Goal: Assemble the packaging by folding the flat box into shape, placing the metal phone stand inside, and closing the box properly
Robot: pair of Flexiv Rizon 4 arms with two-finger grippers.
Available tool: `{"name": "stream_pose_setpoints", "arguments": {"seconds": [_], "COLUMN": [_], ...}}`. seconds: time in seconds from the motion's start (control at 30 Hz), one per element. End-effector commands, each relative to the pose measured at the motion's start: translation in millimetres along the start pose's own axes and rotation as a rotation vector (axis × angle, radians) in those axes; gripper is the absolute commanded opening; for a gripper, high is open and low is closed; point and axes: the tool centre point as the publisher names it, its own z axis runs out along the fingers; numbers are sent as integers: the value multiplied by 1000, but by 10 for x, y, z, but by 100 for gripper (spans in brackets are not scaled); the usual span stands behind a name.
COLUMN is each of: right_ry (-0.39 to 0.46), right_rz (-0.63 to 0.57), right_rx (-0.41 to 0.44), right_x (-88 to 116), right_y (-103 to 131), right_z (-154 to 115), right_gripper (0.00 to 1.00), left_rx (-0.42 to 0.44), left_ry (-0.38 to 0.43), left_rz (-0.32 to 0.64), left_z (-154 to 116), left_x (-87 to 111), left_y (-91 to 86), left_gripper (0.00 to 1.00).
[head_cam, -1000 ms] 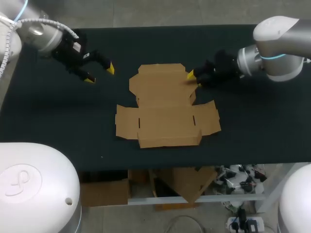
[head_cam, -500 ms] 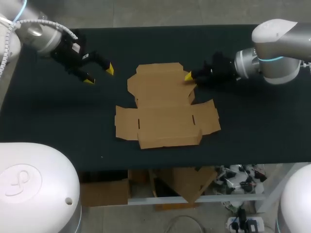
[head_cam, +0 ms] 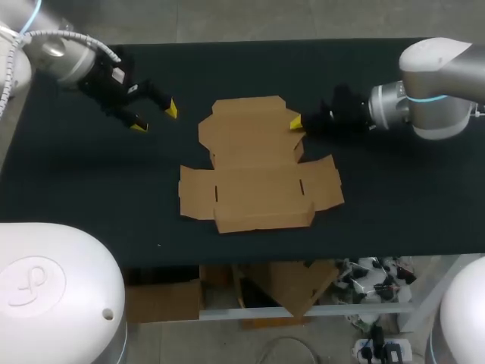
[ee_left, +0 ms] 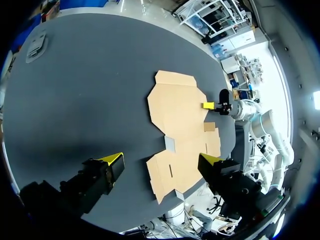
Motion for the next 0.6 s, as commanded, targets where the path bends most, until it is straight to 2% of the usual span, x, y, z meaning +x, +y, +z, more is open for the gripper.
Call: {"name": "stream_pose_setpoints", "arguments": {"seconds": [0.03, 0.17, 0.23, 0.27, 0.6], "right_ry": [11, 35, 46, 62, 117], "right_rz": [-3, -12, -15, -22, -110], "right_rx": [7, 17, 16, 19, -17], "right_x": [-20, -35, -47, -51, 68], "right_y": [-5, 1, 2, 4, -39], "right_z": [-8, 1, 0, 3, -109], "right_gripper": [25, 21, 12, 0, 0], "left_rx": [-4, -7, -10, -12, -16], "left_ry": [-2, -3, -3, -3, 35], "left_rz": [1, 3, 5, 6, 70], "left_z": [-14, -9, -6, -4, -9], "left_x": [7, 14, 19, 20, 44], "left_y": [2, 7, 9, 9, 18], "left_gripper": [100, 100, 100, 100, 100]}}
